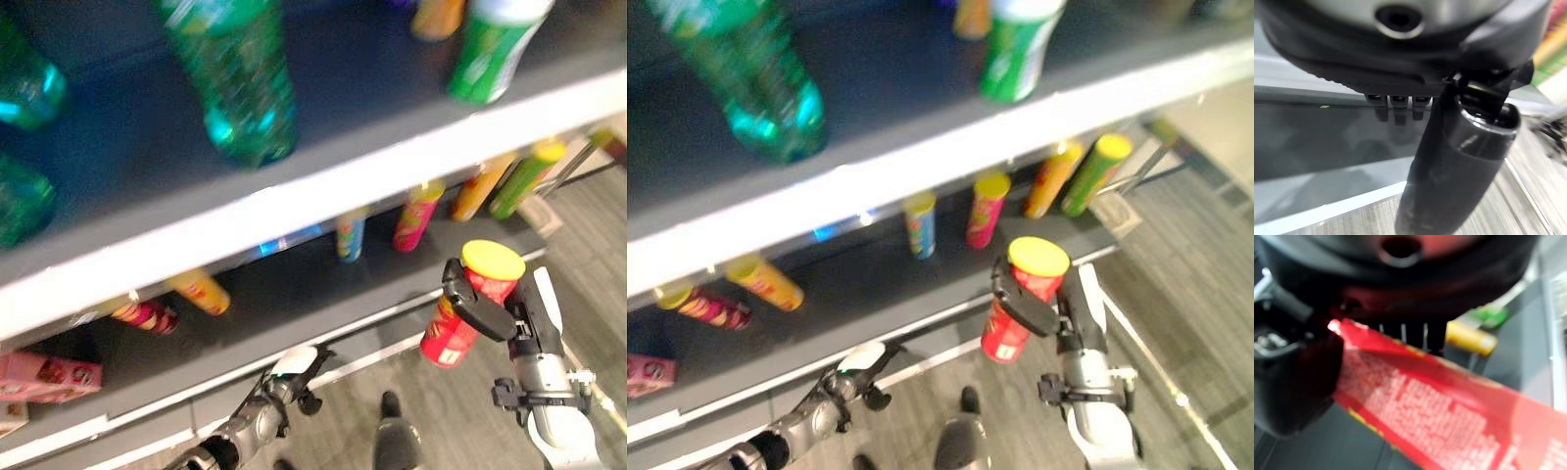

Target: Put the goods on the table back onto the shelves and tidy them up.

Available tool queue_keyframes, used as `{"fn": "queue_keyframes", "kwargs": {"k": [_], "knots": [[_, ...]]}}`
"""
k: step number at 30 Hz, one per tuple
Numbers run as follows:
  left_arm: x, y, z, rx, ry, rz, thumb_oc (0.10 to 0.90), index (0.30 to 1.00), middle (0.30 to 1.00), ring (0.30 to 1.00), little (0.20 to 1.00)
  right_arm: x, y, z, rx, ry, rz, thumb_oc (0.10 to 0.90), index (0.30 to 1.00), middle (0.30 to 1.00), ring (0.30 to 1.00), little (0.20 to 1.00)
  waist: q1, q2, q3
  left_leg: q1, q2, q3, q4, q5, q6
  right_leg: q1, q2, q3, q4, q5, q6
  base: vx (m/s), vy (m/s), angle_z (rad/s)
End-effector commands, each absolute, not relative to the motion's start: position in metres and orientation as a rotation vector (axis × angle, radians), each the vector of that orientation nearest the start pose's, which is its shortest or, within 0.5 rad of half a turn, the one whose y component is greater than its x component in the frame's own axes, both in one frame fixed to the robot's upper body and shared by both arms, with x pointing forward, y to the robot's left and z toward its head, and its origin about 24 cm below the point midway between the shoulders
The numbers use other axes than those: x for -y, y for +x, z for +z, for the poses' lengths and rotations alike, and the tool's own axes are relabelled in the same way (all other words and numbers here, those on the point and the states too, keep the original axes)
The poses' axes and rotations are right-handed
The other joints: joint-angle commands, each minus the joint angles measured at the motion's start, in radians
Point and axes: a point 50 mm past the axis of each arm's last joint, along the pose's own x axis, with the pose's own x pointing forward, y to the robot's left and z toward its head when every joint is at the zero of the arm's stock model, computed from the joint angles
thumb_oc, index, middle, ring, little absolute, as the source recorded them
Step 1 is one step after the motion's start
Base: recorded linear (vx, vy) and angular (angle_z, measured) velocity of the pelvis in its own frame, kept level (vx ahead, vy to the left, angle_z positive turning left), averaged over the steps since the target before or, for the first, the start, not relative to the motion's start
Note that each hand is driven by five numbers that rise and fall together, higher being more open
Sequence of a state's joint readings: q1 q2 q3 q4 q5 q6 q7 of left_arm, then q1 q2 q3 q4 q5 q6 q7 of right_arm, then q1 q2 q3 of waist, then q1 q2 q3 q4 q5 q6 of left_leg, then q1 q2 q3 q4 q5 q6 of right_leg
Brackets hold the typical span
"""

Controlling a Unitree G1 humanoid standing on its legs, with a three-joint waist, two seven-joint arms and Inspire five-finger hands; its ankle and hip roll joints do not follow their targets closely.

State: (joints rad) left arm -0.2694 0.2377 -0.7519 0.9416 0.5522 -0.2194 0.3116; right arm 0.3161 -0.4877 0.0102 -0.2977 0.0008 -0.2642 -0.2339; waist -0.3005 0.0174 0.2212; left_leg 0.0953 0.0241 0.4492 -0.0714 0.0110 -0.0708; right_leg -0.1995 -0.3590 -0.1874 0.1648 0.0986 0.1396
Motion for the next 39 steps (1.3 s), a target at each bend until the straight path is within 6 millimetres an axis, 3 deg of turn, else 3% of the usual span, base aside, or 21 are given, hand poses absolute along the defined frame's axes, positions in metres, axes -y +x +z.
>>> {"fn": "queue_keyframes", "kwargs": {"k": [1,2,3,5,6,7,9,12,22,30,34,39], "knots": [[-0.17,0.205,-0.101,-0.301,1.135,-0.474,0.8,0.9,0.9,0.9,0.9,0.178,0.189,0.136,0.61,-0.339,-0.005,0.4,0.3,0.3,0.3,0.3,0.023,0.004,-0.017,0.112,0.051,0.012,-0.016,-0.164,-0.013,-0.005,0.037,-0.072,-0.206,0.213,0.122,-0.33,0.319,-0.68],[-0.17,0.205,-0.101,-0.301,1.135,-0.473,0.8,0.9,0.9,0.9,0.9,0.178,0.189,0.136,0.61,-0.339,-0.005,0.4,0.3,0.3,0.3,0.3,0.023,0.004,-0.016,0.113,0.051,0.011,-0.016,-0.164,-0.013,-0.005,0.038,-0.072,-0.206,0.212,0.122,-0.34,0.283,-0.91],[-0.177,0.199,-0.103,-0.329,1.135,-0.466,0.8,0.9,0.9,0.9,0.9,0.175,0.191,0.139,0.626,-0.351,0.012,0.4,0.3,0.3,0.3,0.3,0.037,0.002,-0.013,0.085,0.054,0.032,-0.016,-0.147,-0.001,0.023,0.039,-0.1,-0.165,0.164,0.114,-0.25,0.188,-0.77],[-0.186,0.189,-0.109,-0.386,1.126,-0.456,0.8,0.9,0.9,0.9,0.9,0.174,0.191,0.14,0.637,-0.358,0.025,0.4,0.3,0.3,0.3,0.3,0.051,-0.003,-0.017,0.069,0.053,0.055,-0.016,-0.132,0.016,0.059,0.055,-0.08,-0.081,0.101,0.104,-0.24,0.182,-0.43],[-0.186,0.189,-0.109,-0.387,1.126,-0.456,0.8,0.9,0.9,0.9,0.9,0.174,0.191,0.14,0.637,-0.358,0.025,0.4,0.3,0.3,0.3,0.3,0.052,-0.003,-0.017,0.07,0.053,0.056,-0.016,-0.132,0.016,0.057,0.054,-0.078,-0.079,0.099,0.104,-0.2,0.12,-0.5],[-0.193,0.179,-0.115,-0.447,1.109,-0.436,0.8,0.9,0.9,0.9,0.9,0.174,0.191,0.14,0.635,-0.34,0.028,0.4,0.3,0.3,0.3,0.3,0.064,-0.001,-0.032,0.052,0.055,0.073,-0.016,-0.118,0.031,0.104,0.079,-0.057,-0.014,0.044,0.086,-0.18,0.079,-0.59],[-0.2,0.17,-0.12,-0.501,1.088,-0.407,0.8,0.9,0.9,0.9,0.9,0.173,0.192,0.138,0.629,-0.331,0.036,0.4,0.3,0.3,0.3,0.3,0.078,-0.003,-0.052,0.039,0.057,0.094,-0.016,-0.108,0.039,0.14,0.101,-0.04,0.036,0.004,0.077,-0.17,0.045,-0.56],[-0.203,0.162,-0.125,-0.556,1.062,-0.39,0.8,0.9,0.9,0.9,0.9,0.171,0.192,0.136,0.625,-0.319,0.046,0.4,0.3,0.3,0.3,0.3,0.119,-0.038,-0.108,0.018,0.051,0.124,-0.016,-0.092,0.04,0.235,0.146,-0.034,-0.062,-0.044,0.072,-0.06,-0.074,-0.52],[-0.194,0.155,-0.13,-0.575,1.002,-0.369,0.8,0.9,0.9,0.9,0.9,0.162,0.193,0.134,0.645,-0.402,0.109,0.4,0.3,0.3,0.3,0.3,0.15,-0.057,-0.131,0.032,0.108,0.122,-0.016,-0.049,-0.001,0.294,0.209,-0.061,-0.225,-0.058,0.046,0.01,-0.092,-0.14],[-0.209,0.144,-0.133,-0.658,0.945,-0.242,0.8,0.9,0.9,0.9,0.9,0.149,0.199,0.129,0.642,-0.387,0.158,0.4,0.3,0.3,0.3,0.3,0.193,-0.069,-0.125,0.025,0.138,0.088,-0.011,-0.019,-0.022,0.327,0.231,-0.104,-0.243,-0.085,0.023,0.01,-0.074,0.22],[-0.216,0.135,-0.137,-0.706,0.935,-0.184,0.8,0.9,0.9,0.9,0.9,0.141,0.206,0.127,0.655,-0.38,0.156,0.4,0.3,0.3,0.3,0.3,0.219,-0.065,-0.126,0.03,0.145,0.071,-0.009,-0.015,-0.026,0.343,0.239,-0.125,-0.244,-0.099,0.013,0.05,-0.044,0.21],[-0.214,0.125,-0.139,-0.716,0.943,-0.202,0.8,0.9,0.9,0.9,0.9,0.129,0.228,0.122,0.663,-0.415,0.104,0.4,0.3,0.3,0.3,0.3,0.258,-0.056,-0.123,0.031,0.149,0.051,-0.011,-0.011,-0.03,0.349,0.248,-0.135,-0.245,-0.107,0.007,0.06,-0.031,0.24]]}}
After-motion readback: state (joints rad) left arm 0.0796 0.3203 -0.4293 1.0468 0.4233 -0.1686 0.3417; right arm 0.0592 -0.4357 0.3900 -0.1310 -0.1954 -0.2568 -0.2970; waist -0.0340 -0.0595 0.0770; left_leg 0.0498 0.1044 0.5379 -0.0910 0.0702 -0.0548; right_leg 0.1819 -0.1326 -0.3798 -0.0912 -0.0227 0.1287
